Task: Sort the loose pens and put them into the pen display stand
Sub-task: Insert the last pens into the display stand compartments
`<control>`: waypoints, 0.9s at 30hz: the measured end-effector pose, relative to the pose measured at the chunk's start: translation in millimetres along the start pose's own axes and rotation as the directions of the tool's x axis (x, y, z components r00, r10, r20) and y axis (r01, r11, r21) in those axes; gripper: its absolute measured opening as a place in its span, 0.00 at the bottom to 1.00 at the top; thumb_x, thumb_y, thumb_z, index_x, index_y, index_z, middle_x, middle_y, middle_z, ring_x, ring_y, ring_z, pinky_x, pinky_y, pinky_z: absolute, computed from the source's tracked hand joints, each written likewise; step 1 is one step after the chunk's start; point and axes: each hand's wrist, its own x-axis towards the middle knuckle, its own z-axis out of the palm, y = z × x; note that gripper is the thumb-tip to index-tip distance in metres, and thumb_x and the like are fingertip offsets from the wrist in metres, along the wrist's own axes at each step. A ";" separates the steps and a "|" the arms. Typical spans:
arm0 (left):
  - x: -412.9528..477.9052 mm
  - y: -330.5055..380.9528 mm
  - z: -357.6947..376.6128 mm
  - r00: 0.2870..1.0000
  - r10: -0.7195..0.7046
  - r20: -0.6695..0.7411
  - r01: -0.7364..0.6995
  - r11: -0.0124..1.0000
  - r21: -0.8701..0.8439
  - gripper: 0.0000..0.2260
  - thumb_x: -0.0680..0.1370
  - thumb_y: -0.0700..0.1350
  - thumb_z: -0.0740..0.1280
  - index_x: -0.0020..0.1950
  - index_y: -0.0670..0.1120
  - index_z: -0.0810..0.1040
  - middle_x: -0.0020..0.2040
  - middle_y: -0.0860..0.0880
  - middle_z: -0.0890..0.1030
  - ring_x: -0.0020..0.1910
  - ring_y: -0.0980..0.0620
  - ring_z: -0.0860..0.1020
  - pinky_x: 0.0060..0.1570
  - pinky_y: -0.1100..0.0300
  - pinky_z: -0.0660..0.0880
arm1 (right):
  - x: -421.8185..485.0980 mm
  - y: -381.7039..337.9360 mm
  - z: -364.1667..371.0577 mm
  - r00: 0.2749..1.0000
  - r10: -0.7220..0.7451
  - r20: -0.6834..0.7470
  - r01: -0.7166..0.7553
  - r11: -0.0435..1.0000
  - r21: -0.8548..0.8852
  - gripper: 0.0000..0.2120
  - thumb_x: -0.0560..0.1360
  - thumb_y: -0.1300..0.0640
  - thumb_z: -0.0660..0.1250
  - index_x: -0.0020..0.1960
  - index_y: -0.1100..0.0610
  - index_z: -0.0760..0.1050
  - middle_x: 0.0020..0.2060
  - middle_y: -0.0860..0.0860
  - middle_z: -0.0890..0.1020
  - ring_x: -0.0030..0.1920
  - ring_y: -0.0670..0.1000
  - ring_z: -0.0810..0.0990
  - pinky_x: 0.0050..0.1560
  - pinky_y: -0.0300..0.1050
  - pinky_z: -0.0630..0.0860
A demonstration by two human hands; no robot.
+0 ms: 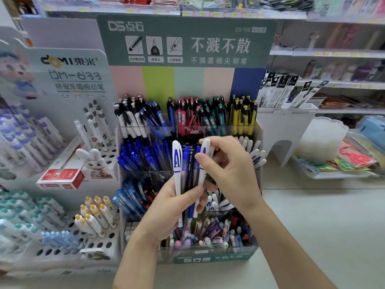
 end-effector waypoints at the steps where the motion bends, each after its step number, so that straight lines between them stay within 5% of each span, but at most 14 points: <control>1: -0.4 0.8 0.7 1.000 -0.004 -0.003 0.004 1.000 -0.008 0.10 0.76 0.41 0.65 0.56 0.41 0.75 0.36 0.50 0.80 0.35 0.51 0.75 0.35 0.60 0.74 | -0.3 -0.2 -0.9 0.998 0.052 0.017 -0.053 0.997 0.056 0.07 0.74 0.54 0.68 0.52 0.51 0.77 0.42 0.49 0.77 0.38 0.50 0.77 0.41 0.49 0.78; 4: -1.9 3.4 0.3 1.000 -0.023 -0.009 0.023 0.999 -0.048 0.11 0.76 0.41 0.64 0.58 0.41 0.76 0.37 0.48 0.80 0.34 0.51 0.77 0.35 0.60 0.75 | -1.5 1.5 -6.2 0.981 0.176 0.084 -0.191 0.953 0.235 0.06 0.77 0.59 0.67 0.53 0.51 0.77 0.41 0.53 0.80 0.39 0.53 0.80 0.39 0.52 0.80; 11: -6.2 4.8 1.2 0.996 -0.081 -0.048 0.078 0.995 -0.060 0.14 0.75 0.41 0.65 0.61 0.41 0.75 0.39 0.46 0.82 0.35 0.51 0.79 0.34 0.60 0.77 | -3.1 4.0 -15.0 0.910 0.350 0.223 -0.408 0.853 0.326 0.12 0.79 0.62 0.61 0.62 0.56 0.72 0.45 0.54 0.84 0.38 0.58 0.81 0.34 0.49 0.77; 16: -8.6 0.7 3.5 0.992 -0.095 -0.085 0.096 0.995 0.008 0.12 0.78 0.39 0.63 0.61 0.40 0.74 0.38 0.45 0.82 0.36 0.51 0.80 0.34 0.60 0.77 | -6.3 3.6 -17.1 0.834 0.430 0.347 -0.519 0.824 0.226 0.08 0.80 0.57 0.61 0.50 0.60 0.76 0.29 0.54 0.77 0.27 0.50 0.72 0.27 0.37 0.70; 19: -9.3 0.5 5.4 0.990 -0.104 -0.094 0.106 0.994 0.015 0.10 0.79 0.38 0.62 0.60 0.41 0.75 0.42 0.46 0.84 0.37 0.51 0.81 0.34 0.60 0.77 | -7.2 1.5 -18.3 0.839 0.423 0.342 -0.487 0.864 0.126 0.11 0.78 0.54 0.64 0.40 0.59 0.75 0.26 0.51 0.76 0.24 0.48 0.72 0.28 0.37 0.70; 24: -7.3 -3.3 4.6 0.984 -0.133 -0.116 0.138 0.990 0.033 0.10 0.80 0.39 0.61 0.60 0.43 0.76 0.53 0.43 0.84 0.51 0.45 0.83 0.48 0.52 0.80 | -14.2 -1.8 -19.0 0.847 0.445 0.290 -0.503 0.848 0.168 0.06 0.79 0.63 0.58 0.46 0.60 0.73 0.28 0.53 0.77 0.22 0.44 0.70 0.23 0.34 0.66; 27: -4.7 -7.6 7.6 0.971 -0.130 -0.203 0.160 0.978 0.137 0.07 0.82 0.38 0.59 0.56 0.44 0.75 0.49 0.47 0.85 0.51 0.52 0.83 0.52 0.56 0.79 | -19.6 -2.3 -22.1 0.872 0.460 0.165 -0.488 0.840 0.238 0.08 0.78 0.66 0.56 0.43 0.58 0.69 0.33 0.54 0.79 0.23 0.43 0.68 0.25 0.32 0.64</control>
